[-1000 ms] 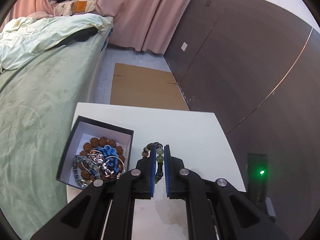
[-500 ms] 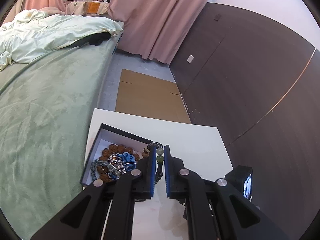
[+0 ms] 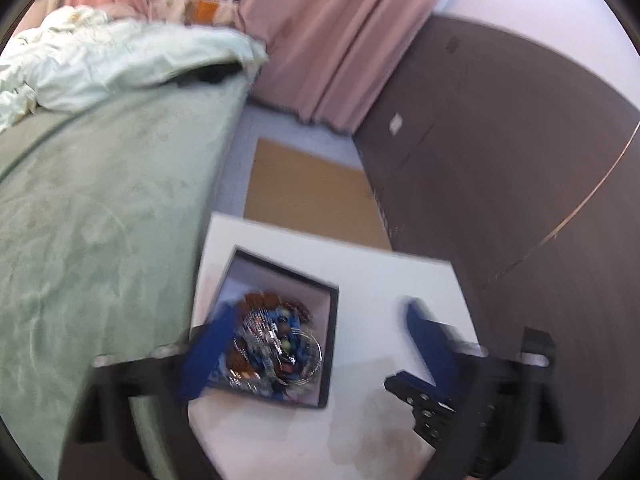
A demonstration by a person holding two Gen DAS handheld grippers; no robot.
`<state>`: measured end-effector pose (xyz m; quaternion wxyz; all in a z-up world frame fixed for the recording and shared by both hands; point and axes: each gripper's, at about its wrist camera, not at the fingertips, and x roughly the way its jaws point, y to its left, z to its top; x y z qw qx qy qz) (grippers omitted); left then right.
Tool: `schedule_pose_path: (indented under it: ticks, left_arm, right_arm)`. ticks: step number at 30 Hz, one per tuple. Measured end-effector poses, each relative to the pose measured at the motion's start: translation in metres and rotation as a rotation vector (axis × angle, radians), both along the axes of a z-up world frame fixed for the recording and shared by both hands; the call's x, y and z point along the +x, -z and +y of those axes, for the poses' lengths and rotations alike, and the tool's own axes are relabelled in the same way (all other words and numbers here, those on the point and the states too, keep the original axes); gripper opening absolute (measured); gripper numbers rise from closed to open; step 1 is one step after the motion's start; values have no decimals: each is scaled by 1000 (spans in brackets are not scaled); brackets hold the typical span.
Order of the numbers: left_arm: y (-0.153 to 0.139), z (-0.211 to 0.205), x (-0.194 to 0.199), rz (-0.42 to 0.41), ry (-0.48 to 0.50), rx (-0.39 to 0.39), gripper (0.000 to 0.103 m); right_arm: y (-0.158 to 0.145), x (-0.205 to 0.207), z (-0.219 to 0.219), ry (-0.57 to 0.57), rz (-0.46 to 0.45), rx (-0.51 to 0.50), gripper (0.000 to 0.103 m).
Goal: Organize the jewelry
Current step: 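Drop the bead bracelet into the box with the left gripper while right gripper grasps the silver ring, then release the silver ring into the black box from the right gripper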
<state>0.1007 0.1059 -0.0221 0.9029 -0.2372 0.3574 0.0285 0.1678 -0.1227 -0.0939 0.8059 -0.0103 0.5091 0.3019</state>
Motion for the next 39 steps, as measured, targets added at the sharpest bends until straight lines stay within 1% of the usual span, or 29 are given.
schedule_pose_path:
  ticks: [3,8,11,13,19,23,28,30,31,32,33,34,35,36,37,38,39]
  left_arm:
    - [-3,5,-3,5,-1,16,85]
    - [0,19,-7,27,-26,16,86]
    - [-4,26,-12,21,-37,34,93]
    - [-7,29,-13,16,-40,41,95]
    - [-6,43,-14,28,-71,45,95]
    - [-6,54,-16,30,-100,38,95]
    - [-5,70,-17,24,-140,8,95]
    - [-5,72,-17,23,-145,3,95]
    - [-4,73,-16,22,-145,1,95]
    - [-4,73,-15,21,-142,0,95]
    - [-4,73,-14,21,-139,2,95]
    - [-4,72,-13,22,-136,5,95]
    - [-4,71,-13,23,-134,9,95]
    - [-4,71,-12,22,-133,9,95]
    - [-4,71,-12,20,-134,8,95]
    - [-4,71,-13,18,-135,7,95]
    - [-4,71,-13,20,-137,9,95]
  right_arm:
    - [-16,-2,4,2,-25,91,14]
    - [-30,0,11,3,-37,188,14]
    - [-37,-2,18,-7,-42,231,14]
    - [-41,-3,23,-18,-48,254,14]
    - [-46,-8,44,-64,-55,294,14]
    - [-45,-8,54,-73,-50,308,14]
    - [-45,-4,63,-79,-64,318,14]
    - [-43,1,66,-77,-52,319,14]
    - [-40,3,68,-78,-36,317,17]
    - [-35,7,68,-73,-12,308,23]
    - [-33,9,67,-60,-1,297,27]
    - [-30,11,65,-42,4,291,39]
    - [-30,13,61,-25,4,298,49]
    - [-30,14,58,-15,4,301,56]
    - [-32,14,54,-4,0,302,72]
    - [-36,14,49,10,-15,309,84]
    - [-39,13,43,15,-32,320,86]
